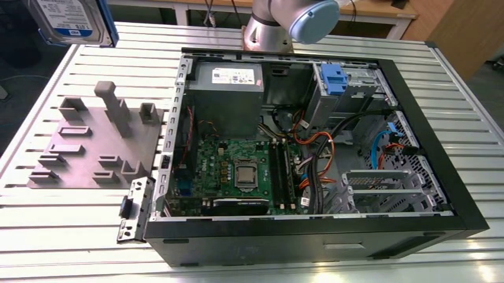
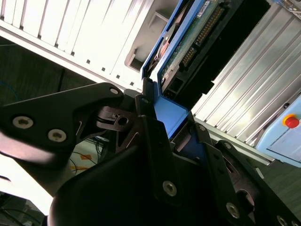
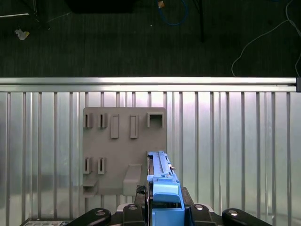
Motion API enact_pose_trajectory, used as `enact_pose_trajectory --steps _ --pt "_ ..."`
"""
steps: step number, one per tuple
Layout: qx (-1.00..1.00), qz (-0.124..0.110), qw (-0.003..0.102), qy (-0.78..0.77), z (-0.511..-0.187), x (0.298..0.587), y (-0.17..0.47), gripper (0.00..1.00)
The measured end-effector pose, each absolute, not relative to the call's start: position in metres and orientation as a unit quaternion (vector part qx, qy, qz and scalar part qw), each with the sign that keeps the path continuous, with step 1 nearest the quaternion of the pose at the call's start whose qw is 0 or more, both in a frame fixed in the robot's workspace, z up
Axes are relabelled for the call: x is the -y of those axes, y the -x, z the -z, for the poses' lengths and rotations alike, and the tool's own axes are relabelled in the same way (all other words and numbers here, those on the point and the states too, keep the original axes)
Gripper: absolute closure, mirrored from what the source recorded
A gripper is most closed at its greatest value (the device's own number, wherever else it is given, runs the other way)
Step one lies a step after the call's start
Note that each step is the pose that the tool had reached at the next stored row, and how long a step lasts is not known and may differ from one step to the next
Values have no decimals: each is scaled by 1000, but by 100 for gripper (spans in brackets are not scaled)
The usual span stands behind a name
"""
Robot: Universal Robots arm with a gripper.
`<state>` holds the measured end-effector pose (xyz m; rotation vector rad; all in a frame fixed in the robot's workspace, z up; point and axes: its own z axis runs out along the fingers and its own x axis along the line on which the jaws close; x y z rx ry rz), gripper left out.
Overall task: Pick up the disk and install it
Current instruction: 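Pick up the disk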
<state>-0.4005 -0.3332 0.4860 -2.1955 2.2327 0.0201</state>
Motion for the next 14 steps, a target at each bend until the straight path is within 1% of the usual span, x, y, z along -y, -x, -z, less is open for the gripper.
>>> enact_pose_trajectory --steps 14 --pt "-713 -6 5 701 -486 333 397 64"
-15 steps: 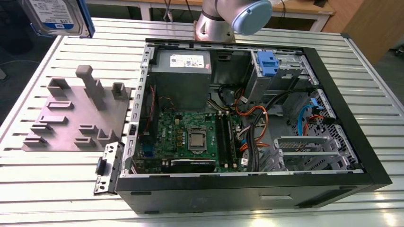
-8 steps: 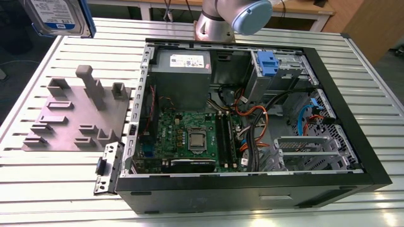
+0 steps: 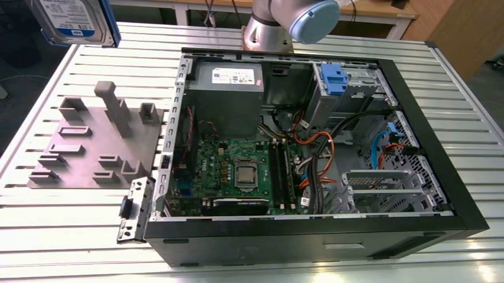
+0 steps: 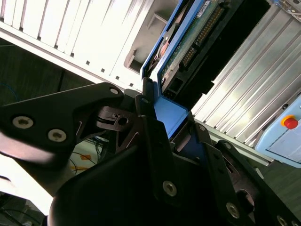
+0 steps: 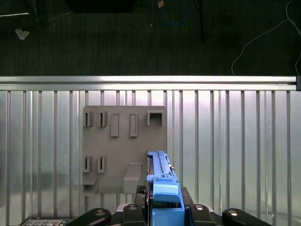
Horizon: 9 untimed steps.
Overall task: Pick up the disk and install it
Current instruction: 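Pick up the disk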
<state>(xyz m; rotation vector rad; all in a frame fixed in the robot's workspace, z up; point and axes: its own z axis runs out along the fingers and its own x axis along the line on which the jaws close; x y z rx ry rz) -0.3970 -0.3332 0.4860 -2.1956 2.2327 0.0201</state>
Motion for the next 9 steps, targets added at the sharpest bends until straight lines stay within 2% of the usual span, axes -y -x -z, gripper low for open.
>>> enact_pose_trajectory --steps 9 --pt "-713 -6 5 701 -486 333 395 64"
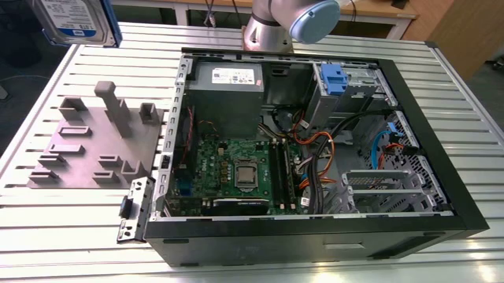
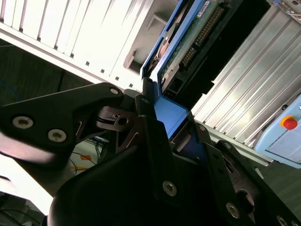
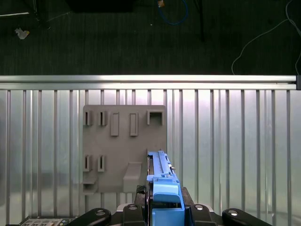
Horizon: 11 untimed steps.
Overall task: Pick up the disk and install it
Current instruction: 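Pick up the disk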
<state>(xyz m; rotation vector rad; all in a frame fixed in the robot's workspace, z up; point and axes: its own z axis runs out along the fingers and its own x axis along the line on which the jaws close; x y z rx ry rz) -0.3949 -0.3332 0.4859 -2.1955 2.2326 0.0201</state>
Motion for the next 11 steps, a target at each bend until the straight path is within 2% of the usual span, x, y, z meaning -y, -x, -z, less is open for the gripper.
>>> enact_pose_trajectory --steps 11 --pt "-713 -6 5 701 -486 333 390 64"
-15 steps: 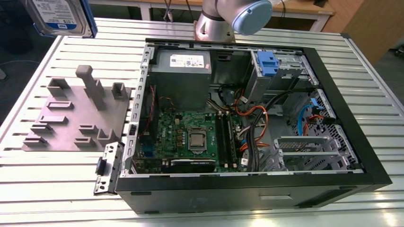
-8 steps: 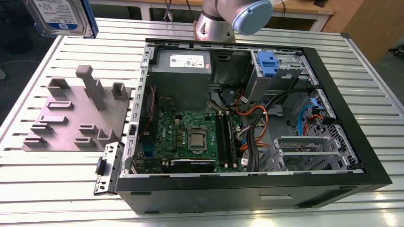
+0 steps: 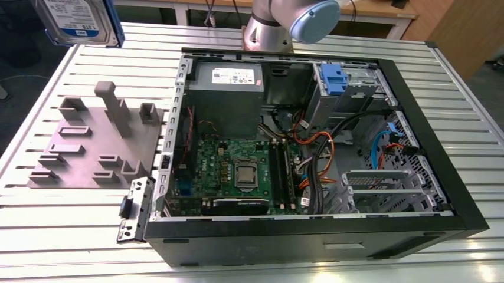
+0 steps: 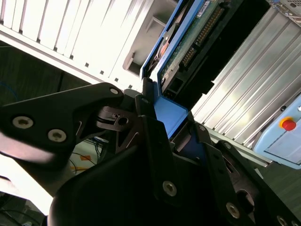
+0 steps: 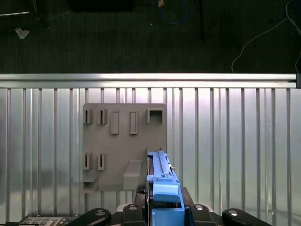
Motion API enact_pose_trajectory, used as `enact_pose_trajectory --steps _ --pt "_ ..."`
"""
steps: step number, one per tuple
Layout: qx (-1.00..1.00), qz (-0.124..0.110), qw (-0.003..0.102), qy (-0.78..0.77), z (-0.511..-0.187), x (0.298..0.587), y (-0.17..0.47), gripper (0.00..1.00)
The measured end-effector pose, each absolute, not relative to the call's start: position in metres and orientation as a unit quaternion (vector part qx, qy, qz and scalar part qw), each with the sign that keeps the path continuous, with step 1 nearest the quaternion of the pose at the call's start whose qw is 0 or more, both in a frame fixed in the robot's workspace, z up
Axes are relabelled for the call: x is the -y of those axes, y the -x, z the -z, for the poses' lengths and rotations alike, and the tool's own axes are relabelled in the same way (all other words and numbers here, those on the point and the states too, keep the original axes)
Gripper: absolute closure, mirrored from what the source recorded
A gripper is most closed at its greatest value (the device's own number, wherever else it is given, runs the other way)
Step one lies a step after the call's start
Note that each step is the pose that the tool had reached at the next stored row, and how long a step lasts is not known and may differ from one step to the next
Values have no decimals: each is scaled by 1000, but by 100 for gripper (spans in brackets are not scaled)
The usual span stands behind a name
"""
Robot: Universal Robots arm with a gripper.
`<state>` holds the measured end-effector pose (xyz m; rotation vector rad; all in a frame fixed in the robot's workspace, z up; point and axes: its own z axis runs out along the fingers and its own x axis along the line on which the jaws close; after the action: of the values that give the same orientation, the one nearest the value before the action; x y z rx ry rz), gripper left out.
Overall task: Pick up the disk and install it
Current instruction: 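Pick up the disk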
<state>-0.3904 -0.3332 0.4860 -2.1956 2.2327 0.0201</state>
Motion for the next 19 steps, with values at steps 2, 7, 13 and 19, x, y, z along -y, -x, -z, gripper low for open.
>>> enact_pose_trajectory --steps 2,7,13,19 --pt "-713 -6 5 701 -486 333 388 64" --pt "-713 -6 5 701 -486 334 386 64" --pt "-713 -6 5 701 -486 344 386 64" --pt "-713 -6 4 701 -486 345 384 64"
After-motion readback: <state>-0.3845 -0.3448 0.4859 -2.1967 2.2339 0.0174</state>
